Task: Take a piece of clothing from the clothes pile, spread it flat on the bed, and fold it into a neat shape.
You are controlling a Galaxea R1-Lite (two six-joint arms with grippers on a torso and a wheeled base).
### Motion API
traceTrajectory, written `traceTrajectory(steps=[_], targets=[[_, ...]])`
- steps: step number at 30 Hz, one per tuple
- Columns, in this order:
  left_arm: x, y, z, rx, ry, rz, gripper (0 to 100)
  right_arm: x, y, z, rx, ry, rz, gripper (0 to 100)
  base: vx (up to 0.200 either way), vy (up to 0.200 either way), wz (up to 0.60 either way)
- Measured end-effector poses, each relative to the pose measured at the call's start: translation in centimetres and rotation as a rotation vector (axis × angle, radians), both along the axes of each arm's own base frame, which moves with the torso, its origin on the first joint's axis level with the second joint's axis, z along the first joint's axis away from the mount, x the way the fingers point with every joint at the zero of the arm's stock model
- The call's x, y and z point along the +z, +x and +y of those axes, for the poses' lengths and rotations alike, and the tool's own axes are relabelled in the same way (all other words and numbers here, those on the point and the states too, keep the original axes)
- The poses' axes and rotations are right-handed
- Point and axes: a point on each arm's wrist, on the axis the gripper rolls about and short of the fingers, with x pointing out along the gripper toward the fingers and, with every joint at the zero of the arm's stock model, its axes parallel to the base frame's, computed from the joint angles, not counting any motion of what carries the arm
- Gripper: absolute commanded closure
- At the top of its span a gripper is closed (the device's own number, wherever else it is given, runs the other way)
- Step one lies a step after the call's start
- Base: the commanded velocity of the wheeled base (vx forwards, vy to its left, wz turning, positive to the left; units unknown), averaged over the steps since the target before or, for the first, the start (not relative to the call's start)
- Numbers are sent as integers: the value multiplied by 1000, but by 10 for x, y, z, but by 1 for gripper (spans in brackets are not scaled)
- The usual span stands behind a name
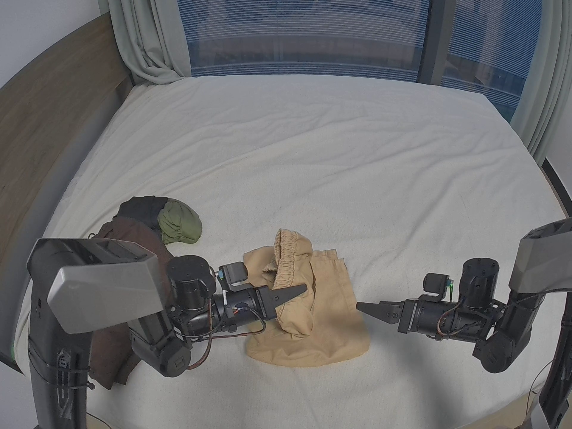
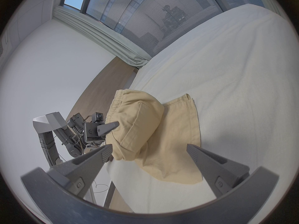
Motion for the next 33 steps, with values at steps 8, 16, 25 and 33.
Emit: traceTrajectory(steps=[8, 16, 25, 33], targets=[[-14, 4, -14, -1, 7, 5, 100, 1, 0, 0, -2, 0, -2, 0, 0, 0, 0], [-27, 5, -22, -11, 15, 17, 0, 1, 0, 0, -2, 1, -4, 0, 0, 0, 0], [-34, 12, -25, 24, 18, 11, 0, 0, 0, 0, -2, -1, -3, 0, 0, 0, 0], [-30, 13, -17, 65, 23, -3, 0, 0, 0, 0, -1, -2, -2, 0, 0, 0, 0]])
